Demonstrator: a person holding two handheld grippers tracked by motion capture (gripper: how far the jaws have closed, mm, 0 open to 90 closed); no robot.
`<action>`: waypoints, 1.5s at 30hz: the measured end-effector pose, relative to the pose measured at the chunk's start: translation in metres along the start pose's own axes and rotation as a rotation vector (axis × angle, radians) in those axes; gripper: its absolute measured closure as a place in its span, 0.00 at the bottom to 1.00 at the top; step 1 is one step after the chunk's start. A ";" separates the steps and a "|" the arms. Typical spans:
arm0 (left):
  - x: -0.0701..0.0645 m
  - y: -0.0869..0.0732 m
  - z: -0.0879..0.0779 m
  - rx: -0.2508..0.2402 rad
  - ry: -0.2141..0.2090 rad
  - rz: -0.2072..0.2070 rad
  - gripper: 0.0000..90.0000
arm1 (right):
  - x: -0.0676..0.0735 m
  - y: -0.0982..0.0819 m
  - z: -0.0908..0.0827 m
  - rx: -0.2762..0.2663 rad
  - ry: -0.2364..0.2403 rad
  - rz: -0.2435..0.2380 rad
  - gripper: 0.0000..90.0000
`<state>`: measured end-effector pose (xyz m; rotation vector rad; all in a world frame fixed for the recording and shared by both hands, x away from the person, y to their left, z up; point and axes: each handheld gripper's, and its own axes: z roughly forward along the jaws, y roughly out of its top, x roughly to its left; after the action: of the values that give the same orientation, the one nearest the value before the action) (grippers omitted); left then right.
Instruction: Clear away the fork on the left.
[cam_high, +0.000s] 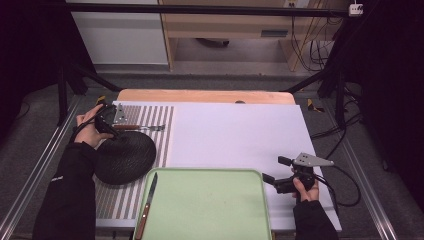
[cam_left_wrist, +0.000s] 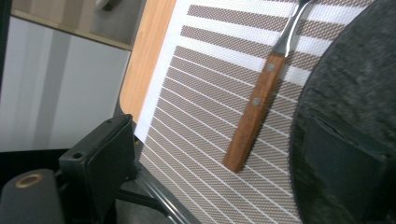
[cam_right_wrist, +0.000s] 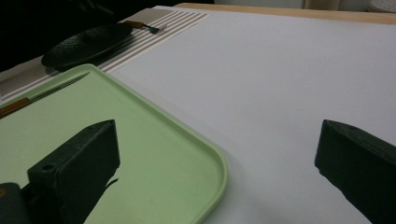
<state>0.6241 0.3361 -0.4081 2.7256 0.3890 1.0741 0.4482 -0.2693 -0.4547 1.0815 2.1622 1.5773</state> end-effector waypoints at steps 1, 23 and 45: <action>0.001 -0.001 0.001 -0.005 0.006 -0.002 0.12 | 0.000 0.000 0.000 0.000 -0.001 0.000 0.01; 0.002 -0.023 0.021 0.046 -0.020 0.171 0.38 | -0.001 -0.001 0.001 0.002 0.000 0.000 0.01; -0.009 -0.015 0.039 0.070 -0.047 0.281 0.50 | -0.001 -0.001 0.001 0.000 0.002 0.006 0.01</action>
<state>0.6423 0.3446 -0.4461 2.9260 0.0355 1.0747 0.4492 -0.2700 -0.4558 1.0886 2.1624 1.5810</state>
